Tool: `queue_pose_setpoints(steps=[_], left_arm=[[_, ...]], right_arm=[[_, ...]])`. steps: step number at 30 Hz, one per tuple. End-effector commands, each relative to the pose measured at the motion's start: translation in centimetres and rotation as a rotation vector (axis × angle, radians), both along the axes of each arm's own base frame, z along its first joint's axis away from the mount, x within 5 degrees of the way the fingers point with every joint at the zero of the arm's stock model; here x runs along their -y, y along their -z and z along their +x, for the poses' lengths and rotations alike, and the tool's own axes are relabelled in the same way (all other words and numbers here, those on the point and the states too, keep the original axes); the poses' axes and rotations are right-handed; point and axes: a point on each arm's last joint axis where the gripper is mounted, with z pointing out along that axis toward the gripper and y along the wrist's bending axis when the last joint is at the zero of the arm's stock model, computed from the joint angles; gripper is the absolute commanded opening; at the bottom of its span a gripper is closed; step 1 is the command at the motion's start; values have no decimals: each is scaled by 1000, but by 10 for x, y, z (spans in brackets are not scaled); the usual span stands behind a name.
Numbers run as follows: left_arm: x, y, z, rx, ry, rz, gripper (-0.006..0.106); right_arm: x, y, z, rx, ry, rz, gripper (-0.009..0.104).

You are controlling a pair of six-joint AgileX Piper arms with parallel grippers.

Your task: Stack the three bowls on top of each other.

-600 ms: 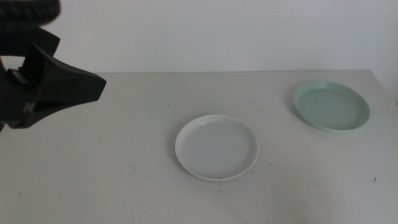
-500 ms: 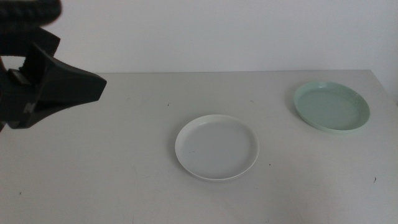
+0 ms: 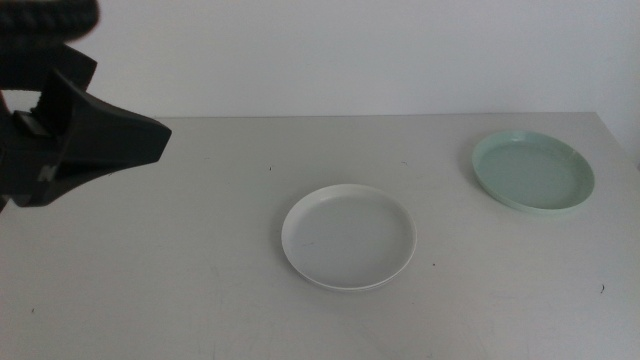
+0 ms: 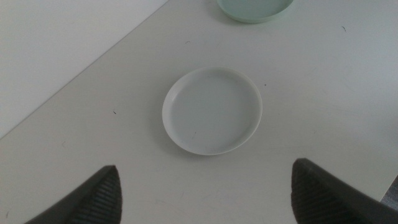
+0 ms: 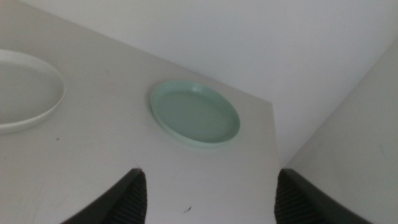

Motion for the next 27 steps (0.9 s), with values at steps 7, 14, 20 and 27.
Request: queue_pose_setpoints(steps=[7, 14, 20, 27], left_arm=[[-1, -14, -4, 67, -12, -67, 105], [-1, -14, -4, 67, -12, -67, 105], [-1, -14, -4, 67, -12, -67, 105], [-1, -14, -4, 67, -12, -67, 105]], right_arm=[[2, -60, 21, -207, 46, 70, 52], [9, -90, 57, -358, 264, 336, 52], [13, -106, 96, -451, 350, 371, 52], [15, -112, 151, -526, 382, 370, 52]])
